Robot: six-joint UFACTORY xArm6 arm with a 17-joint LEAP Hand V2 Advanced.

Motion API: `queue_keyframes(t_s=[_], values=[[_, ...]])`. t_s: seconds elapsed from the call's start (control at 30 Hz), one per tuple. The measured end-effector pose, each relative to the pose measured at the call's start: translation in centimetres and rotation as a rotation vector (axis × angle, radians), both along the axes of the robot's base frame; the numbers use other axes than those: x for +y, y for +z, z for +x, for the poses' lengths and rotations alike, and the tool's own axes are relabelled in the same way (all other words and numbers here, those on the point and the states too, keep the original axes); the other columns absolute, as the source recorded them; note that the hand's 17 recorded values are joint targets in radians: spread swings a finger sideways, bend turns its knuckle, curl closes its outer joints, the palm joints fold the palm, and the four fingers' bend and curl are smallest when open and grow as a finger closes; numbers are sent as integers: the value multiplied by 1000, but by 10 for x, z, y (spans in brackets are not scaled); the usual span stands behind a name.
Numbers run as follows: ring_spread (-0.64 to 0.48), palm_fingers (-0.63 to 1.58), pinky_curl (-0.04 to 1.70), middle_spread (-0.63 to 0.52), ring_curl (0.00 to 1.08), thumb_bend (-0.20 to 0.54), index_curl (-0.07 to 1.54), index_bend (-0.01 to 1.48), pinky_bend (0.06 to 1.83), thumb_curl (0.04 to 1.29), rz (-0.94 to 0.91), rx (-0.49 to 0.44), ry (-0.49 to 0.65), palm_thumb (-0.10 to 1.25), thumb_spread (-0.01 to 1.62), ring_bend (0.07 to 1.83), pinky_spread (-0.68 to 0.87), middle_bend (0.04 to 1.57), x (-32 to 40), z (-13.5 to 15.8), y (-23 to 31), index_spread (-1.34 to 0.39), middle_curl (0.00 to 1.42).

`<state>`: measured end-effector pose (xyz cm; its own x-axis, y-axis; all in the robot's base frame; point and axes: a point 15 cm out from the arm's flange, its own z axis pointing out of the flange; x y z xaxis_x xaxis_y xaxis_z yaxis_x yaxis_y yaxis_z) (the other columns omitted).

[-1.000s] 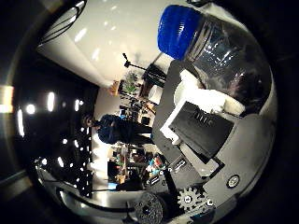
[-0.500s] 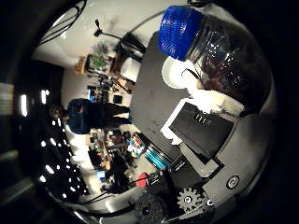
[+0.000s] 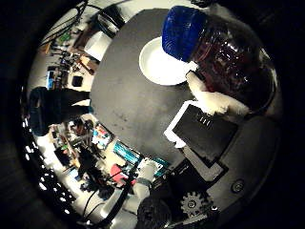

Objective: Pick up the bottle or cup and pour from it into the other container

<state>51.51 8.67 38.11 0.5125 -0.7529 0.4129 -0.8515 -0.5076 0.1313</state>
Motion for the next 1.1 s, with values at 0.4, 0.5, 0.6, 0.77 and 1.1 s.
queue_keyframes(t_s=[0.4,0.5,0.6,0.77,1.1], values=[[-266,1114,1001,-115,925,-20,765,1228,1223,977,-346,-6,111,1104,287,1265,-236,1393,17,19,-21,-174,770],[-266,1114,1005,-115,926,-21,765,1227,1220,977,-407,-2,125,1102,284,1264,-238,1393,21,21,-27,-174,770],[-266,1115,1007,-115,927,-20,765,1227,1218,978,-434,-2,138,1101,281,1263,-238,1396,25,23,-32,-174,771],[-266,1115,1011,-115,928,-19,766,1227,1216,978,-467,-5,145,1104,282,1262,-240,1397,28,25,-35,-174,773],[-267,1115,1016,-116,930,-20,766,1226,1213,983,-470,2,143,1099,289,1261,-242,1395,26,26,-38,-174,775]])
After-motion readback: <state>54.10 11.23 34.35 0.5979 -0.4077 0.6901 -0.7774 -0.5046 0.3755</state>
